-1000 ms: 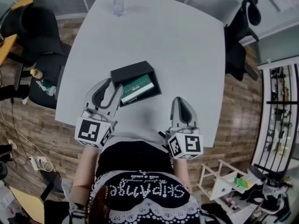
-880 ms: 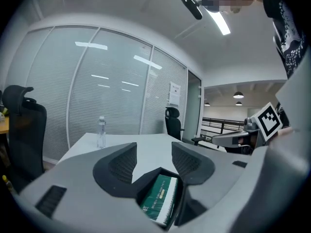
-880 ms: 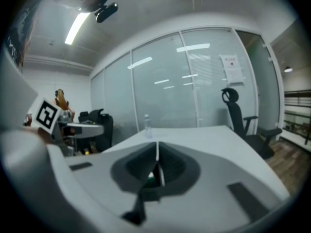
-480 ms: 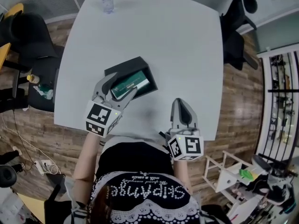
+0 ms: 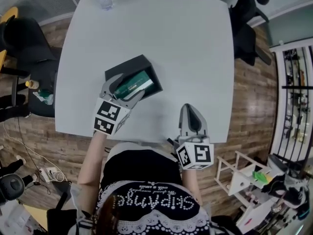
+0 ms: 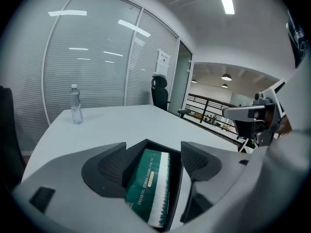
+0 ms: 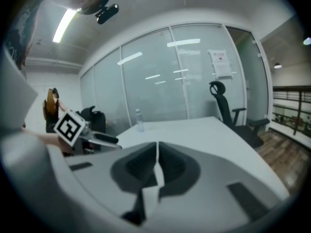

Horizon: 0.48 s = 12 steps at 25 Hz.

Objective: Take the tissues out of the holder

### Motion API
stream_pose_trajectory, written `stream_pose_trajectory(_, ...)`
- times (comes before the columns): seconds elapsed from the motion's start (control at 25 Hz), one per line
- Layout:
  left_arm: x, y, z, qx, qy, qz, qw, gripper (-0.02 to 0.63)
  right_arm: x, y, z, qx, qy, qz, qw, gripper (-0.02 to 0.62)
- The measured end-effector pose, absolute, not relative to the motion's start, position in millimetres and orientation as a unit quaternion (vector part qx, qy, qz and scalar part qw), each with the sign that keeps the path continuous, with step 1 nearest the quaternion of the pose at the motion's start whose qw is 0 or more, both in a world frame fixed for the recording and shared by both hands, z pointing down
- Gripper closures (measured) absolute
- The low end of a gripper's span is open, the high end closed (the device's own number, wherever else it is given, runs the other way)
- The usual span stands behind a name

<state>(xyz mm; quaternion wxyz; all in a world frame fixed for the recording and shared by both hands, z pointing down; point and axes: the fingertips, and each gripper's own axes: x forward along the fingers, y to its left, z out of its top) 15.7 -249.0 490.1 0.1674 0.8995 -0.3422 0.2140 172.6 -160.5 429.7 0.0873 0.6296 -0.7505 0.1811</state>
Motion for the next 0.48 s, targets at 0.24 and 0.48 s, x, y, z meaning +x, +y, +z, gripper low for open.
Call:
stream_pose_trajectory(0.24, 23.8, -248.4, 510.5, 0.894, -0.328, 0.246, 0.181, 0.246, 174.0, -156.3, 432.4, 0.629, -0.749, 0.19, 0.089, 0.56)
stream_pose_trajectory(0.48, 28.0, -244.7, 538.7, 0.885, -0.304, 0.3, 0.185, 0.236, 176.3, -154.2, 437.0, 0.631, -0.744, 0.199, 0.093, 0.56)
